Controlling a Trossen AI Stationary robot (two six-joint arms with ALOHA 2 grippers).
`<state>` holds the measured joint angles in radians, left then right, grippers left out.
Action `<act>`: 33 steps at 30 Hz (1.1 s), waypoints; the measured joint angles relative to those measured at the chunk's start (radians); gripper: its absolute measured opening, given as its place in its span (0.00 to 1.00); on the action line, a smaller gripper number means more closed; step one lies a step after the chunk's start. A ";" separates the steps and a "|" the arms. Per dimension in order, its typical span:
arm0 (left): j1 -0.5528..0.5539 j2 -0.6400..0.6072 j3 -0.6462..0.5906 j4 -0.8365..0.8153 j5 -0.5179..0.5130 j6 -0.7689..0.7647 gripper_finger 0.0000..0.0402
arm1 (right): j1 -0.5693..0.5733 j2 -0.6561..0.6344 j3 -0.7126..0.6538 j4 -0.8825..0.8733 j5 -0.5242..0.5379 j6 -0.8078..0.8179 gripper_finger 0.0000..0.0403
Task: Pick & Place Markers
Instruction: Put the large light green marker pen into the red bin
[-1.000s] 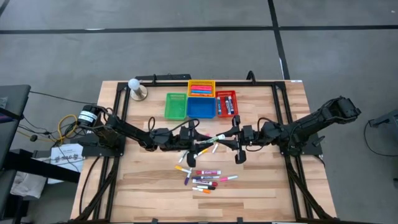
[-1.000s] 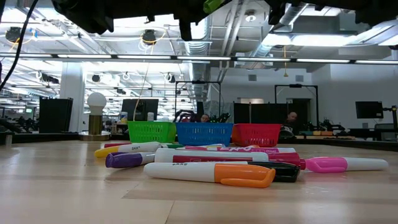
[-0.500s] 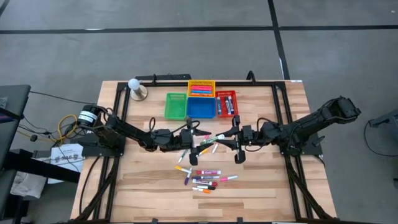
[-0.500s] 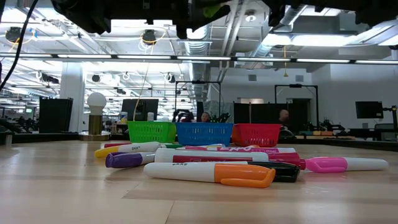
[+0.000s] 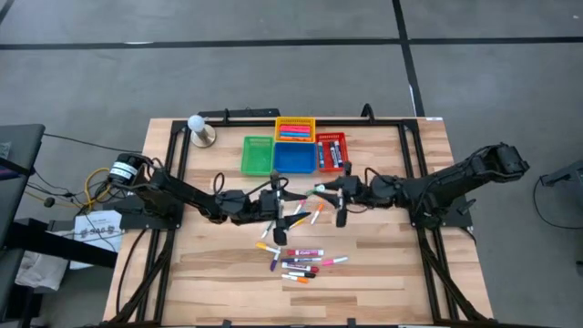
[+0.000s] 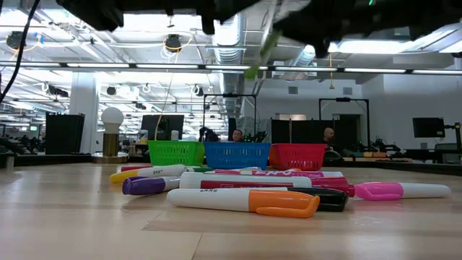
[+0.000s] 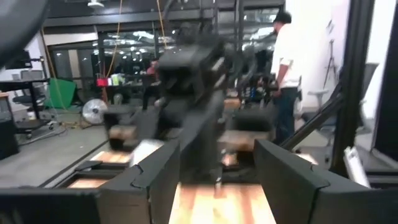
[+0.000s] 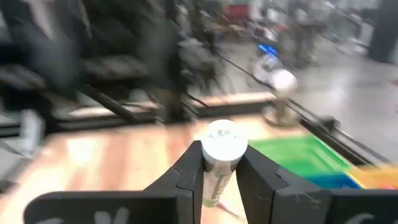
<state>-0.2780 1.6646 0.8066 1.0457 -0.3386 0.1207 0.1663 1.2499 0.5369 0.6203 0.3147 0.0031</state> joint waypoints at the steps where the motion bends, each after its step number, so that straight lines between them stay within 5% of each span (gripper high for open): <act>1: -0.007 -0.012 0.000 -0.002 0.000 -0.003 0.51 | -0.012 0.000 0.000 -0.025 0.017 0.010 0.16; 13: -0.089 -0.205 -0.130 -0.148 0.002 -0.016 0.51 | -0.279 0.000 0.009 -0.167 0.049 0.083 0.16; 19: -0.091 -0.274 -0.274 -0.148 0.002 -0.114 0.51 | -0.494 0.000 0.093 -0.475 -0.057 0.170 0.16; 33: -0.084 -0.289 -0.365 -0.138 -0.035 -0.187 0.51 | -0.745 0.001 0.164 -0.614 -0.400 0.233 0.18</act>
<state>-0.3618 1.3758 0.4412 0.9079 -0.3740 -0.0664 -0.5790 1.2507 0.7006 0.0065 -0.0853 0.2363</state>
